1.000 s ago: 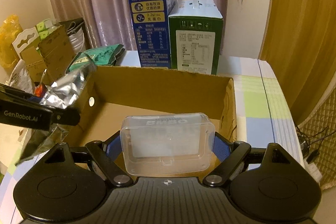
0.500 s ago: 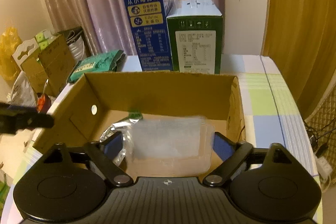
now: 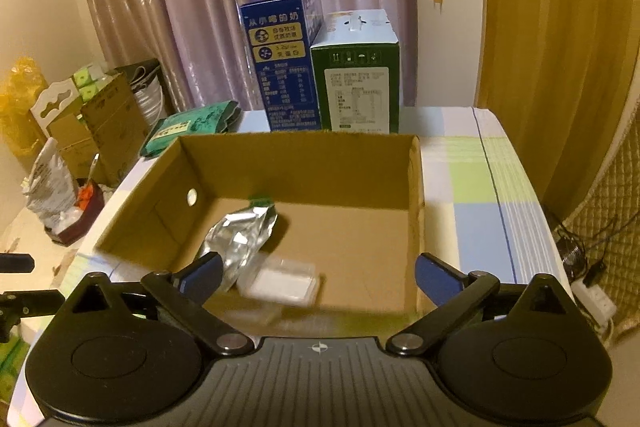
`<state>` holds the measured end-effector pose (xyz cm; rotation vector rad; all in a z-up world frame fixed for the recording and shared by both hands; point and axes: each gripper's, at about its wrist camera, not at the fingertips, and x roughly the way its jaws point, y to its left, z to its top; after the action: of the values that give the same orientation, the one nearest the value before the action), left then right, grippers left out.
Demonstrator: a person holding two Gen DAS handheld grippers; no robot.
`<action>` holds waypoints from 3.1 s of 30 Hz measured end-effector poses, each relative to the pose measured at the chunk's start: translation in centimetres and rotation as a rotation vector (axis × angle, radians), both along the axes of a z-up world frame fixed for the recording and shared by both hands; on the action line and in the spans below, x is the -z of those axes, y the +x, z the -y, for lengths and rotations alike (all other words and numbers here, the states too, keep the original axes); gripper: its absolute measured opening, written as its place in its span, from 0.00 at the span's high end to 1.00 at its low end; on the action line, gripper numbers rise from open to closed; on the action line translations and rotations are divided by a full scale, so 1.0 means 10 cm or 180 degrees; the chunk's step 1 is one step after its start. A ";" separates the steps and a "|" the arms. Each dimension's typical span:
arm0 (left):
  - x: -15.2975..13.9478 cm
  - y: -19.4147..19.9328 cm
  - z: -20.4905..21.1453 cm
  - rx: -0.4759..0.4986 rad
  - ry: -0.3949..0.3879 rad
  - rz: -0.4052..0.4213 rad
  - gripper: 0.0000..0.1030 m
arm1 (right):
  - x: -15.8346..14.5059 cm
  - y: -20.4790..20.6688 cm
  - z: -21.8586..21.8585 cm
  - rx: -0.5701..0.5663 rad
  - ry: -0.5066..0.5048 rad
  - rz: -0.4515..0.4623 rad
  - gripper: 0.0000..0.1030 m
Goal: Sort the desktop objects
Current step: 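Withdraw the left gripper from the box and move toward the red candy packet, then grasp the red candy packet with the left gripper while the right grasps the white medicine box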
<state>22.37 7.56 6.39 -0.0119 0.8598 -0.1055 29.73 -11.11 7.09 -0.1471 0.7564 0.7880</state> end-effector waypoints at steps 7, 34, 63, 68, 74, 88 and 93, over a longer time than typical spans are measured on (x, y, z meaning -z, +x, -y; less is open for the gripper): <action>0.01 -0.60 -0.18 -0.0073 0.0147 -0.0029 0.01 | -0.01 -0.46 0.34 -0.0063 0.0000 -0.0065 0.02; 0.38 -1.08 -0.26 0.0160 0.0491 -0.0320 0.01 | 0.18 -1.49 0.40 -0.0859 -0.0343 0.0082 0.02; 1.19 -0.22 -0.41 0.0601 0.0538 -0.0628 0.04 | 1.07 -1.30 -0.72 -0.2069 -0.0755 -0.0086 0.16; 1.28 -0.11 -0.45 0.0642 0.0480 -0.0644 0.04 | 1.23 -1.27 -0.89 -0.2188 -0.0838 -0.0120 0.16; 1.38 0.02 -0.46 0.0723 0.0446 -0.0658 0.04 | 1.41 -1.29 -1.04 -0.2318 -0.1044 0.0009 0.16; 1.56 0.26 -0.47 0.0660 0.0346 -0.0686 0.33 | 1.66 -1.35 -1.25 -0.2203 -0.1265 0.0074 0.31; 1.55 0.23 -0.50 0.0551 0.0303 -0.0671 0.71 | 1.66 -1.33 -1.26 -0.2090 -0.1247 0.0020 0.32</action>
<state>24.66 12.53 -9.07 0.1429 1.0751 -0.2285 16.39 1.50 -9.47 -0.7788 0.8604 1.2485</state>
